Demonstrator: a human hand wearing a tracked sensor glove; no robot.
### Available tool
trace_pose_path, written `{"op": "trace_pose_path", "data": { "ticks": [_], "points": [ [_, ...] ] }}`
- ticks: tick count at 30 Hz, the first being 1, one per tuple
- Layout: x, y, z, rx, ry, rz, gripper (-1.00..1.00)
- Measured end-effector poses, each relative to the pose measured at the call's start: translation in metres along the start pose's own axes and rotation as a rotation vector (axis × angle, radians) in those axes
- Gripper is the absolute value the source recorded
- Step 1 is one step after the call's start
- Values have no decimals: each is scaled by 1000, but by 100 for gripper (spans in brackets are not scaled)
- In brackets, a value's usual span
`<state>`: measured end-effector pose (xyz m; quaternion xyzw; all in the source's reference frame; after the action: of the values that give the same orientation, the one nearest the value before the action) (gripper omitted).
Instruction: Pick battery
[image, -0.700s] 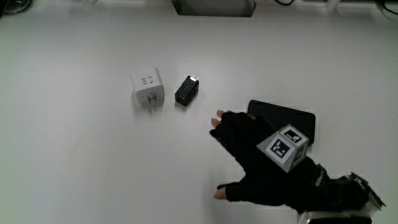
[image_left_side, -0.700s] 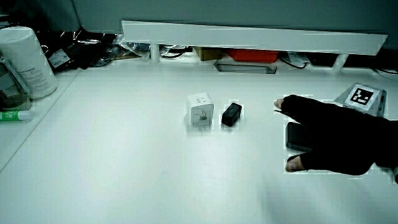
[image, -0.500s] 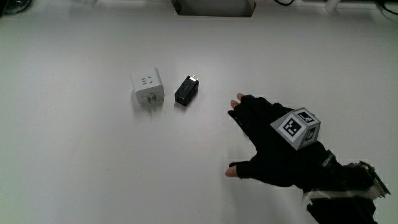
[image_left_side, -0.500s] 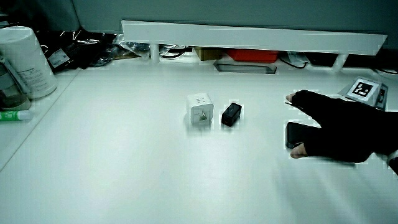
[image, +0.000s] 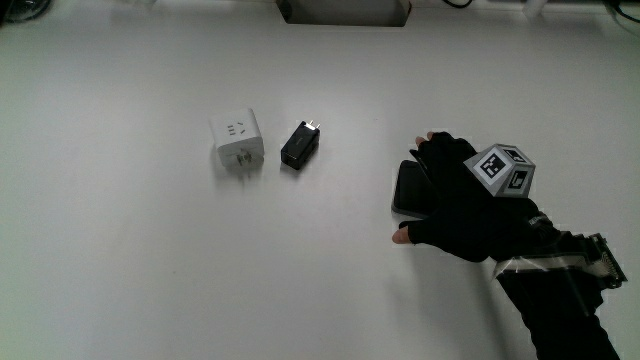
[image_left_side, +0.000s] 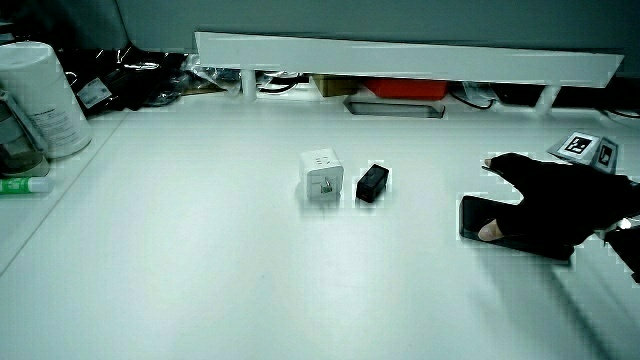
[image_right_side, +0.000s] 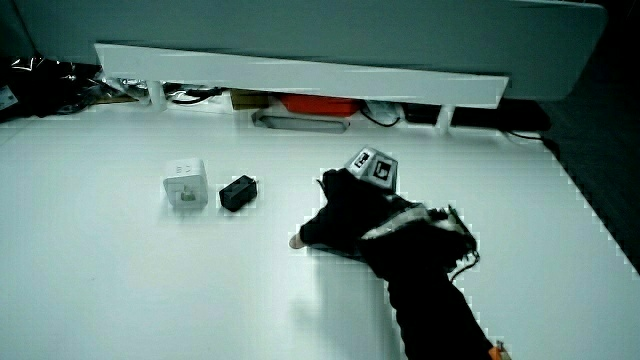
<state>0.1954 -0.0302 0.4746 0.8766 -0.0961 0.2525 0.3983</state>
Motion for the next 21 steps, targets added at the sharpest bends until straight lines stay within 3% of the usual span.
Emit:
{"op": "trace_pose_path", "data": {
  "ticks": [10,21],
  "points": [
    [36,28,-12,-44,24,-139,0],
    [58,43,-25,-77,23,-226,0]
  ]
}}
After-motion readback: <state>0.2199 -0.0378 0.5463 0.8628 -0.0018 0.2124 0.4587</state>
